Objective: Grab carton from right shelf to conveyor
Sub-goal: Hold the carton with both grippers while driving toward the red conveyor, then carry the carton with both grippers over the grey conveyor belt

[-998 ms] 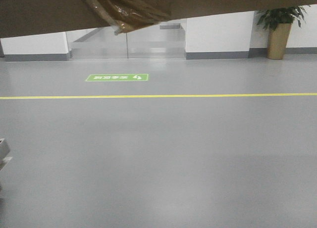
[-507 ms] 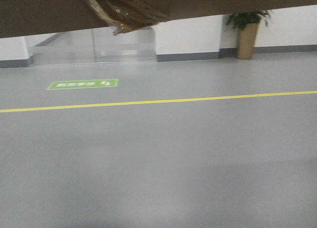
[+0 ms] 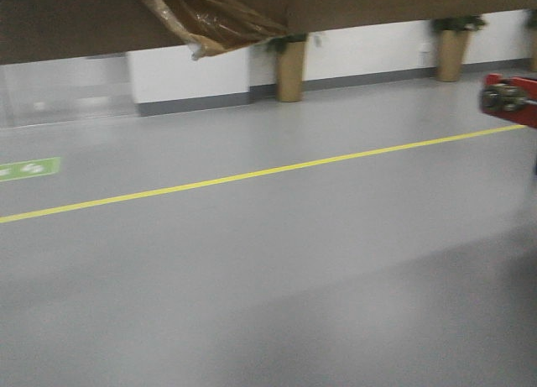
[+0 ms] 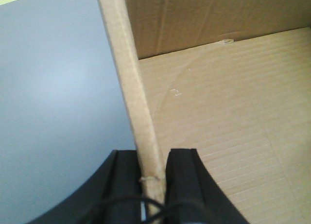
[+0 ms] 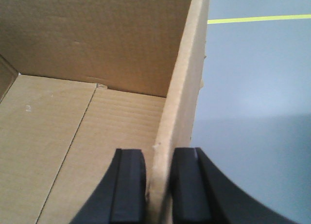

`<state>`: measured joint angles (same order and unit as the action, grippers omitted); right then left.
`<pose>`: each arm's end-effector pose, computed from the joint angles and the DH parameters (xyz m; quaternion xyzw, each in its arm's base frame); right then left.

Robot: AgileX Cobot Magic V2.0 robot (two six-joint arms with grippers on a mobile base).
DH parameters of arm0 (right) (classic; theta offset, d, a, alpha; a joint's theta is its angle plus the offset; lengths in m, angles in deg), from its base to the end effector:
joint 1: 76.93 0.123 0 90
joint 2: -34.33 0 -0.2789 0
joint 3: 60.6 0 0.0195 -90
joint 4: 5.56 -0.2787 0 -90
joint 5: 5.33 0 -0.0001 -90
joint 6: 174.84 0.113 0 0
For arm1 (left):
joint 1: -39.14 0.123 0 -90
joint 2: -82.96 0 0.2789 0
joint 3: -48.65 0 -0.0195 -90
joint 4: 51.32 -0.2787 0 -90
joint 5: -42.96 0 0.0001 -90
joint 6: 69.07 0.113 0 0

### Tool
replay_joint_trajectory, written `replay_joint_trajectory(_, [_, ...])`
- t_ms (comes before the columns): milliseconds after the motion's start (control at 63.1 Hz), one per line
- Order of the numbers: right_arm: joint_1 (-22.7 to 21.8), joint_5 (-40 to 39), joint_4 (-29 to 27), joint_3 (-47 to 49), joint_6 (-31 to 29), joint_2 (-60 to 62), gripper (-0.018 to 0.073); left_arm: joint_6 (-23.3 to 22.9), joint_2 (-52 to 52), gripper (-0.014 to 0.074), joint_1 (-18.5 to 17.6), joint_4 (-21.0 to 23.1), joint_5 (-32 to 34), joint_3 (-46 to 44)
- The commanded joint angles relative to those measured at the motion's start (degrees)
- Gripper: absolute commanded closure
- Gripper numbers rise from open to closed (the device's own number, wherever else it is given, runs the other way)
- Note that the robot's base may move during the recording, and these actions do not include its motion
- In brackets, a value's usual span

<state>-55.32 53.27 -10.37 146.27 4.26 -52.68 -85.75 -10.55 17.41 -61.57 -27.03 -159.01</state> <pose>0.2911 0.1240 0.5031 -0.1672 0.8433 0.1328 0.4932 0.2842 -0.0929 0.4928 0.0309 0.8978 -0.0576 0.4355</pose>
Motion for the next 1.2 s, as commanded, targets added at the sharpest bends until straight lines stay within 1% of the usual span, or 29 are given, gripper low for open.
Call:
replay_joint_trajectory(0, [-0.27, -3.98, 1.21, 0.31, -0.07, 0.74, 0.0627, 0.40, -0.59, 0.0612, -0.31, 0.46, 0.71, -0.43])
replay_joint_trajectory(206, [-0.27, -3.98, 1.21, 0.31, -0.07, 0.74, 0.0627, 0.40, -0.59, 0.0612, -0.31, 0.46, 0.71, -0.43])
replay_joint_trajectory(396, [-0.27, -3.98, 1.21, 0.31, -0.07, 0.74, 0.0627, 0.40, -0.59, 0.0612, -0.31, -0.83, 0.71, -0.43])
replay_joint_trajectory(840, [-0.27, -3.98, 1.21, 0.31, -0.07, 0.74, 0.0627, 0.40, -0.59, 0.0612, -0.31, -8.88, 0.71, -0.43])
replay_joint_trajectory(1062, [-0.27, -4.11, 1.21, 0.31, -0.07, 0.75, 0.0627, 0.40, -0.59, 0.0612, -0.19, -13.78, 0.71, -0.43])
replay_joint_trajectory(1188, [-0.27, -4.11, 1.21, 0.31, -0.07, 0.75, 0.0627, 0.40, -0.59, 0.0612, -0.19, -15.12, 0.71, -0.43])
